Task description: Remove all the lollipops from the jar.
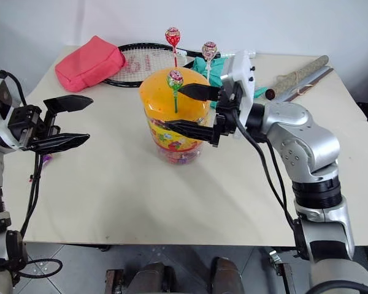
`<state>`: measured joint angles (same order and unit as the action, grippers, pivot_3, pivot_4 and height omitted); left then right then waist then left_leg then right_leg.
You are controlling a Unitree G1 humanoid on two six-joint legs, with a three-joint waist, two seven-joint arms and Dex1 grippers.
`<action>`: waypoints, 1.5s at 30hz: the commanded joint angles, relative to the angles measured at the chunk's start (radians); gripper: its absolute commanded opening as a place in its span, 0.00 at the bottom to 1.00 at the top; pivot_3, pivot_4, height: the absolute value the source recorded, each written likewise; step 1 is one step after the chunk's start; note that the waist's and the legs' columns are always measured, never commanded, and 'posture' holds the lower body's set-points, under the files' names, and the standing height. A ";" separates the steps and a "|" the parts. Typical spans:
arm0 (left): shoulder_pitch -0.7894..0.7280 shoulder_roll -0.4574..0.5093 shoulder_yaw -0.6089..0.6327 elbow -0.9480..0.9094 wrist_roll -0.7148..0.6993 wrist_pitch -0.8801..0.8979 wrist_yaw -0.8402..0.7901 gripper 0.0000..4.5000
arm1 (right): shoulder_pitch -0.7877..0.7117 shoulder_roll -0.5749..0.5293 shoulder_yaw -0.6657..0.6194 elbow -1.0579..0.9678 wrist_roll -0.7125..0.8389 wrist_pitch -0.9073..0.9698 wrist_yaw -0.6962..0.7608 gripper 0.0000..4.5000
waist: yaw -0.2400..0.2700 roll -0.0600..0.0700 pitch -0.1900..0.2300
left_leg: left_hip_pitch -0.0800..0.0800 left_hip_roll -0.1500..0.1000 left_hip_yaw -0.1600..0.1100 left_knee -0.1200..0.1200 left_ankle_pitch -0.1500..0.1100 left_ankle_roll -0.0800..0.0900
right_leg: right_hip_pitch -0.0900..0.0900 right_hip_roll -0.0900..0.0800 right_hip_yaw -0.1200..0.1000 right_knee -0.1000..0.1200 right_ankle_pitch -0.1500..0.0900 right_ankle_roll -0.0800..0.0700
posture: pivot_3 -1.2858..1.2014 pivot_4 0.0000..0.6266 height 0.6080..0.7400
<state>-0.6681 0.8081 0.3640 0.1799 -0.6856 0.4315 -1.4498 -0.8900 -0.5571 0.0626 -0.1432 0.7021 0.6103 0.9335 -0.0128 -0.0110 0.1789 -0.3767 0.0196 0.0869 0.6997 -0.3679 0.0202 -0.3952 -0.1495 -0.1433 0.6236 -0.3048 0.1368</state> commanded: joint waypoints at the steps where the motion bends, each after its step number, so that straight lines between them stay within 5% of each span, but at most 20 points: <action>1: 0.018 0.019 0.046 -0.059 -0.042 -0.008 0.025 1.00 | -0.050 0.024 0.012 0.032 -0.038 -0.025 0.027 0.91 | -0.002 0.000 0.000 | 0.000 0.000 0.000 0.000 0.000 0.000 | 0.000 0.000 0.000 0.000 0.000 0.000 | 0.52 0.24 1.00; 13: 0.046 0.036 0.059 -0.050 -0.056 -0.019 0.034 1.00 | -0.135 0.069 -0.024 0.112 -0.079 -0.024 0.033 0.01 | -0.017 0.000 0.000 | 0.000 0.000 -0.001 -0.001 0.000 0.000 | 0.000 0.000 0.000 0.001 0.000 0.000 | 0.52 0.24 1.00; 25: -0.034 0.026 -0.003 0.039 -0.041 -0.040 -0.009 1.00 | -0.209 0.000 -0.189 0.076 0.006 0.060 -0.028 0.01 | -0.017 0.000 0.000 | 0.000 0.000 -0.001 -0.001 0.000 0.000 | 0.000 0.000 0.000 0.001 0.000 0.000 | 0.52 0.24 1.00; 29: -0.043 0.032 -0.013 0.068 -0.034 -0.048 -0.023 1.00 | -0.160 -0.141 -0.301 0.004 0.043 0.177 -0.092 0.01 | -0.013 0.001 0.000 | 0.000 0.000 0.000 -0.002 0.000 0.000 | -0.001 0.000 0.000 0.001 0.000 0.000 | 0.52 0.24 1.00; 36: -0.046 0.046 0.012 0.098 -0.030 -0.044 0.024 1.00 | 0.184 -0.466 -0.353 -0.036 -0.026 0.413 -0.143 0.01 | -0.002 0.000 0.000 | 0.000 0.000 0.001 -0.002 -0.001 0.001 | 0.000 -0.001 0.000 0.000 0.000 0.000 | 0.52 0.24 1.00; 45: -0.024 0.062 0.020 0.087 -0.033 -0.022 0.035 1.00 | 0.457 -0.414 -0.311 0.139 -0.222 0.393 -0.329 0.01 | 0.000 0.000 0.000 | 0.001 0.000 0.007 -0.001 -0.001 0.001 | -0.001 0.000 0.005 -0.001 0.000 0.000 | 0.52 0.24 1.00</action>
<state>-0.6925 0.8467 0.3582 0.2882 -0.7059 0.4087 -1.4158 -0.4382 -0.9791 -0.2417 -0.0308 0.5176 1.0331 0.6371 -0.0124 -0.0109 0.1789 -0.3752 0.0197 0.0936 0.6983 -0.3686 0.0208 -0.3967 -0.1497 -0.1377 0.6228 -0.3049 0.1369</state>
